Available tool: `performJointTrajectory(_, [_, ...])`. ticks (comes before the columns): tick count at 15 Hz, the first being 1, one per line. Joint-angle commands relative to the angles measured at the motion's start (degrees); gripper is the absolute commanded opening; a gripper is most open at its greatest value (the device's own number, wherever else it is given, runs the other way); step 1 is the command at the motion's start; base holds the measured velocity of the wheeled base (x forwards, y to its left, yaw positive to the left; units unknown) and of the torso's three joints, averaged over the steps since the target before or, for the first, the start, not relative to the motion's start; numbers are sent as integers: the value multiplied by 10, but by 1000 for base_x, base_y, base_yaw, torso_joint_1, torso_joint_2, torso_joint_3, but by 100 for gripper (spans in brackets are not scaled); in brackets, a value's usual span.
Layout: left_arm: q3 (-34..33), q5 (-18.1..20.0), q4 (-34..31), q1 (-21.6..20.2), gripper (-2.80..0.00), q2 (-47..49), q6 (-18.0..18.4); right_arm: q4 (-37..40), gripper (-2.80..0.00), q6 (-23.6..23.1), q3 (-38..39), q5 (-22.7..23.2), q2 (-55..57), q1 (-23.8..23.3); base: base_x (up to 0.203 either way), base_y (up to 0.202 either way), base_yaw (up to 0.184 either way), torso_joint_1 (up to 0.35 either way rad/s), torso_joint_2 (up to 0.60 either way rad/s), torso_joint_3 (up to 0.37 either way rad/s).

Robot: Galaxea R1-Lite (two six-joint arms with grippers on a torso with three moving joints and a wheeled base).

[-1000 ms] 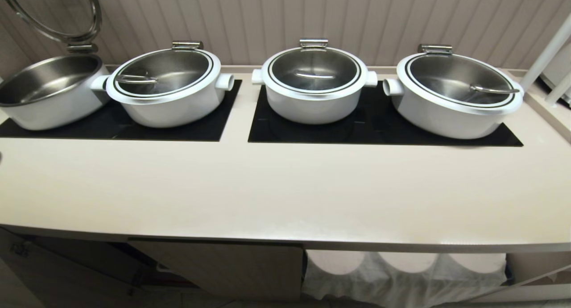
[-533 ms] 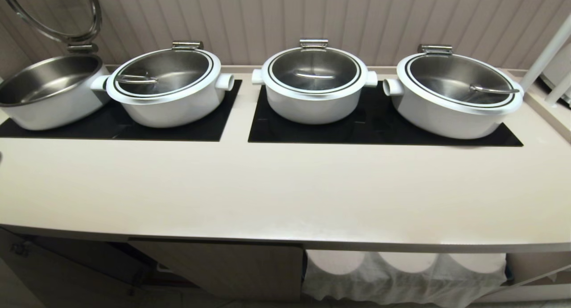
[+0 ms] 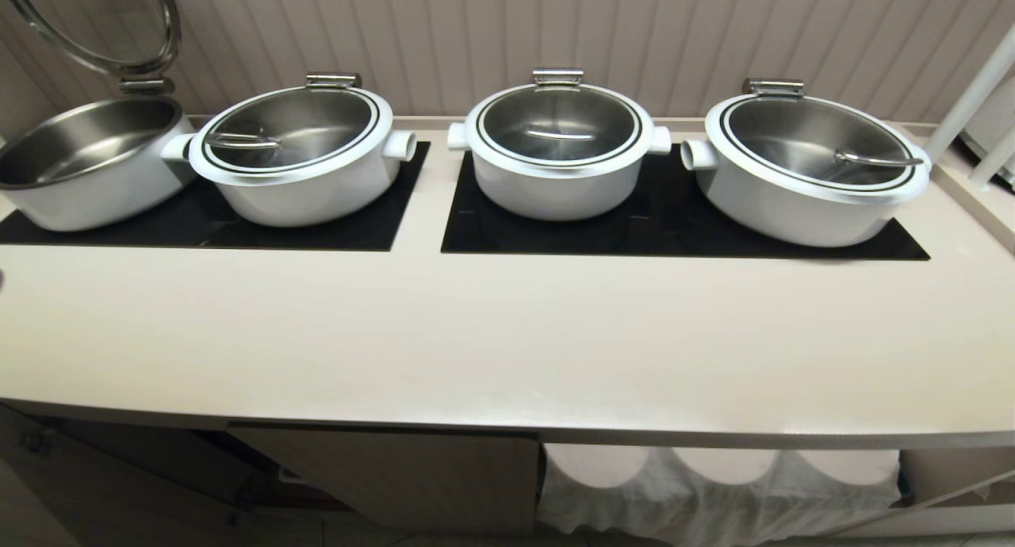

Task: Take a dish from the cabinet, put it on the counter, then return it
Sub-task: Put it back into the cabinet

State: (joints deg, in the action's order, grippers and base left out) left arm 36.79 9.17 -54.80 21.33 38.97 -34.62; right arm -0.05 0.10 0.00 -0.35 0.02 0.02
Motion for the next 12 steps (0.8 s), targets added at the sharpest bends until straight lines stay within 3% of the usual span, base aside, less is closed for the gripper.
performJointTrajectory(1, [-1, 1, -3, 0, -280, 1, -3, 0, -280, 0, 0, 0, 0, 1, 0, 0, 0, 0, 0, 0])
performJointTrajectory(8, [-1, 2, -3, 0, -280, 1, -3, 0, -280, 0, 0, 0, 0, 1, 0, 8, -1, 1, 0, 0])
performJointTrajectory(12, [-1, 2, -4, 0, -280, 1, -3, 0, -280, 0, 0, 0, 0, 0, 1, 173, -7, 3, 2, 1])
